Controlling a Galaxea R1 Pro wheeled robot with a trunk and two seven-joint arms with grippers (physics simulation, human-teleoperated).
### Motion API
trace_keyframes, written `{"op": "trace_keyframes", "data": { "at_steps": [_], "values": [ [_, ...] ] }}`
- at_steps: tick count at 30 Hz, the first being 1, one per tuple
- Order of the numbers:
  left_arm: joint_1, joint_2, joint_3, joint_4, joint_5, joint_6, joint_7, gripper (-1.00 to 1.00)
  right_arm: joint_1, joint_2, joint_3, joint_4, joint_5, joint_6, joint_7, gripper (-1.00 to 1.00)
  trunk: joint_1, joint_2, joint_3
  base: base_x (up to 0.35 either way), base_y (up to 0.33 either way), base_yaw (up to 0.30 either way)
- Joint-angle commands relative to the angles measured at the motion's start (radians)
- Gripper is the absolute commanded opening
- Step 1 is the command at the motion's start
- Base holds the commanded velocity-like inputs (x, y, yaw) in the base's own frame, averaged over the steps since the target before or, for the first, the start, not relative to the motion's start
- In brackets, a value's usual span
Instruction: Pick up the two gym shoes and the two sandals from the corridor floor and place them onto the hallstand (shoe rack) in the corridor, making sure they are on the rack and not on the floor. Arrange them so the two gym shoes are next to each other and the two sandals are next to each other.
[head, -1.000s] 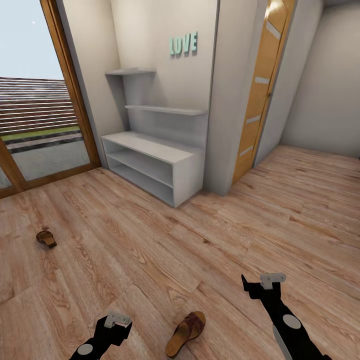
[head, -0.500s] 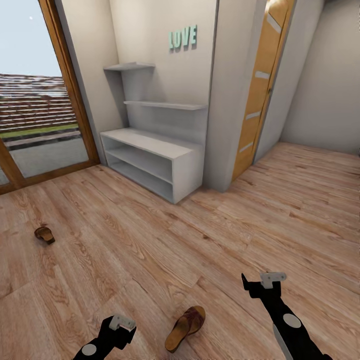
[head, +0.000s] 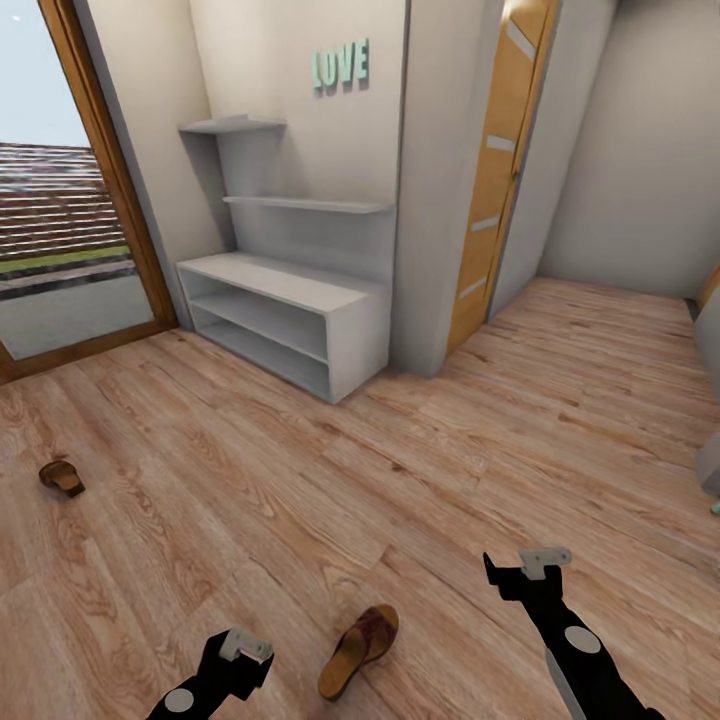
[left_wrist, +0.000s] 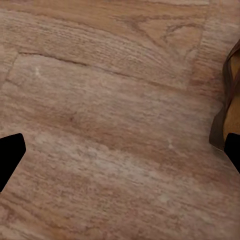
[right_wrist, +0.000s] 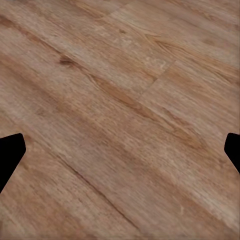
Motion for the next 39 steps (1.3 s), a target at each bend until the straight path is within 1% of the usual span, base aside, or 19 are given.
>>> {"op": "trace_keyframes", "data": {
  "at_steps": [1,12,16,31,39],
  "values": [
    [0.0,0.001,-0.004,0.0,-0.005,-0.004,0.002,1.0,0.0,0.0,0.0,-0.002,-0.001,0.006,0.0,1.0,0.0,0.0,-0.001,0.061,-0.013,-0.016],
    [0.0,0.001,-0.001,-0.002,-0.003,-0.004,0.007,1.0,0.0,0.0,0.0,-0.002,-0.002,0.007,0.0,1.0,0.0,0.0,-0.001,0.117,-0.15,-0.004],
    [0.0,0.001,0.0,-0.002,-0.003,-0.005,0.007,1.0,0.0,0.0,0.0,-0.002,-0.002,0.007,0.0,1.0,0.0,0.0,-0.001,0.038,-0.047,-0.107],
    [0.0,0.001,-0.008,-0.002,-0.005,-0.005,0.004,1.0,0.0,0.0,0.0,-0.002,-0.002,0.008,0.0,1.0,0.0,0.0,-0.001,0.004,-0.005,-0.279],
    [0.0,0.002,0.001,-0.003,-0.002,-0.005,0.007,1.0,0.0,0.0,0.001,-0.002,-0.002,0.008,0.0,1.0,0.0,0.0,-0.001,0.0,0.0,-0.299]
  ]
}}
